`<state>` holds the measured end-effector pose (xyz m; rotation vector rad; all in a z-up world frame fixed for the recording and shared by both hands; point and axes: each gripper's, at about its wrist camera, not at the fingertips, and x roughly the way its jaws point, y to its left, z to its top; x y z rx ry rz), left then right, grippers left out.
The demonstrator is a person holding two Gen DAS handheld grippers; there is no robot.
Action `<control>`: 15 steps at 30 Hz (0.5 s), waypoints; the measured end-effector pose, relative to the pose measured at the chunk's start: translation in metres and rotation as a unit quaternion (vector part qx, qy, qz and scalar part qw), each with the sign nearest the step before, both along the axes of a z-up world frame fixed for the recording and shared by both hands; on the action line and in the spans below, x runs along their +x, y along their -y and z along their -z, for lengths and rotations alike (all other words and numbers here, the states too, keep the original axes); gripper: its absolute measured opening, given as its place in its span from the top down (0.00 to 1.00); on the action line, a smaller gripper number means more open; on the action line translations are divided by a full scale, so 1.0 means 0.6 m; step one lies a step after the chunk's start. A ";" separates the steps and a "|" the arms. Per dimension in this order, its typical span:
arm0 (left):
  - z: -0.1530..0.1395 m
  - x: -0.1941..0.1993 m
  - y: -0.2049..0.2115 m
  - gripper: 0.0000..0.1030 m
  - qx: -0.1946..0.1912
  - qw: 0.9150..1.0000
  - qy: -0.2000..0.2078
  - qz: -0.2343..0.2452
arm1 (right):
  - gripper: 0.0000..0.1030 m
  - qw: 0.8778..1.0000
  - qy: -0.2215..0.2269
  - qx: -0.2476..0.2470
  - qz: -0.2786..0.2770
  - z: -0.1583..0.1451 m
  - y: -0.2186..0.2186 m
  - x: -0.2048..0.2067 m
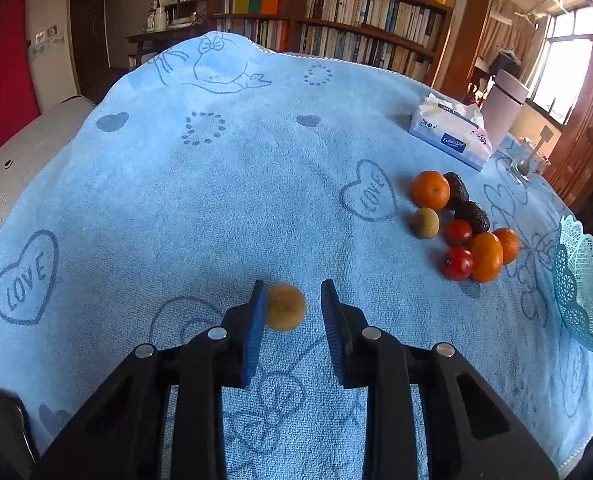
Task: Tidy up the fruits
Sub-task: 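Lower the orange into the teal basket and open the right tool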
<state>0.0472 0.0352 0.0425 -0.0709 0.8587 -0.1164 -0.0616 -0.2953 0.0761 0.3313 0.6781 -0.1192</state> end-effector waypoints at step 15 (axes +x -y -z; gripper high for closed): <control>-0.041 -0.040 0.114 0.73 0.014 0.997 0.024 0.070 | 0.37 0.992 0.024 -0.035 0.116 0.008 0.087 -0.062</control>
